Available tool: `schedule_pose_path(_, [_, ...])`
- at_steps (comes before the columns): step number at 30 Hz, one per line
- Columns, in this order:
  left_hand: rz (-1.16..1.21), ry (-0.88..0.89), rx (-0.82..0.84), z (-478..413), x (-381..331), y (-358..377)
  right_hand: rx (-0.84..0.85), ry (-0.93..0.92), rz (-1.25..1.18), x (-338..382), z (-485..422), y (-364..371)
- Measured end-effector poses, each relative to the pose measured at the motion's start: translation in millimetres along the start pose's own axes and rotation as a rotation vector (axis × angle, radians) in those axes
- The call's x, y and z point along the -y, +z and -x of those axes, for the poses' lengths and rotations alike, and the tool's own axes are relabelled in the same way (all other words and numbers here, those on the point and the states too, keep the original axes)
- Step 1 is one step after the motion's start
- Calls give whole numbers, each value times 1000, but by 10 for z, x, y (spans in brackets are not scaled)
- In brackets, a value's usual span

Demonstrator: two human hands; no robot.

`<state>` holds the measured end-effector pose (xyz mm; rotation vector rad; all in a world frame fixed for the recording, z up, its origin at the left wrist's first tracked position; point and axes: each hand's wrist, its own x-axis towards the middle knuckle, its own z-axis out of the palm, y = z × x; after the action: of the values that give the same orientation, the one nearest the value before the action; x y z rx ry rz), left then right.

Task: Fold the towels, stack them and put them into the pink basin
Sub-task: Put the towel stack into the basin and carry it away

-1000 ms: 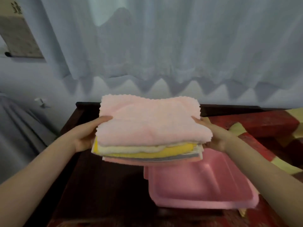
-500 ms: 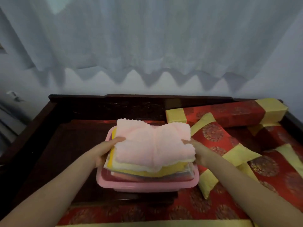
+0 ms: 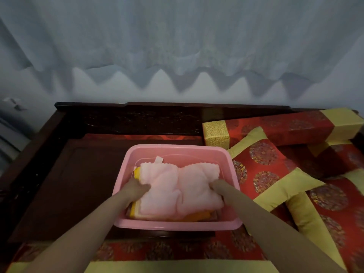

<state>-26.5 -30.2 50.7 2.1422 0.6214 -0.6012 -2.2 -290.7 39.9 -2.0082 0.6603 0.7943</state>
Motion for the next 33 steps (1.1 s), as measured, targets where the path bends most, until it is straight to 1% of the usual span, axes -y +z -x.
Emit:
schedule_pose_path(1, [-126, 49, -60, 13, -6, 10, 37, 24, 130, 22, 58, 39])
schedule_pose_path(2, [-227, 121, -127, 36, -7, 22, -48, 56, 220, 38, 109, 76])
schedule_pose_path(3, [-309, 231, -206, 84, -8, 46, -139, 19, 406, 32, 119, 92])
schedule_pose_path(4, [-396, 373, -293, 122, -2, 66, -191, -133, 531, -7, 143, 72])
schedule_pose_path(5, [-494, 523, -361, 179, -6, 80, -229, -346, 546, -36, 142, 40])
schedule_pose_path(6, [-581, 651, -371, 229, -16, 83, -266, -497, 531, -59, 172, -6])
schedule_pose_path(7, [-670, 740, -317, 248, -13, 84, -277, -622, 631, -61, 263, -52])
schedule_pose_path(8, [-772, 765, -236, 262, -2, 91, -244, -696, 778, -123, 262, -92])
schedule_pose_path(9, [-876, 745, -161, 242, 30, 104, -195, -739, 862, -148, 235, -59])
schedule_pose_path(10, [-965, 707, -100, 221, 60, 112, -133, -691, 935, -191, 214, -58])
schedule_pose_path(12, [-1073, 619, -24, 150, 127, 114, 3, -560, 976, -271, 158, -14])
schedule_pose_path(13, [-1102, 591, -4, 113, 167, 109, 30, -511, 981, -299, 122, -1])
schedule_pose_path(16, [-1157, 561, 36, 41, 271, 96, 14, -435, 1038, -376, 77, 64])
schedule_pose_path(19, [-1211, 549, 57, -22, 320, 130, -38, -402, 1119, -429, 62, 135])
schedule_pose_path(25, [-1277, 577, 54, -75, 280, 138, -97, -403, 1228, -383, 176, 139])
schedule_pose_path(26, [-1272, 593, 48, -31, 263, 104, -111, -438, 1202, -350, 230, 85])
schedule_pose_path(27, [-1239, 618, 34, 11, 229, 26, -151, -501, 1122, -298, 283, -2])
schedule_pose_path(28, [-1173, 656, 4, 79, 201, -62, -208, -568, 982, -267, 352, -112])
schedule_pose_path(29, [-1064, 720, -60, 117, 192, -177, -284, -638, 809, -238, 412, -235])
schedule_pose_path(30, [-902, 784, -146, 162, 189, -303, -368, -695, 642, -217, 469, -359])
schedule_pose_path(31, [-688, 809, -224, 179, 203, -431, -440, -725, 492, -205, 489, -479])
schedule_pose_path(32, [-462, 775, -281, 205, 212, -546, -488, -728, 344, -216, 470, -585])
schedule_pose_path(33, [-277, 680, -320, 192, 228, -643, -507, -690, 206, -218, 431, -672])
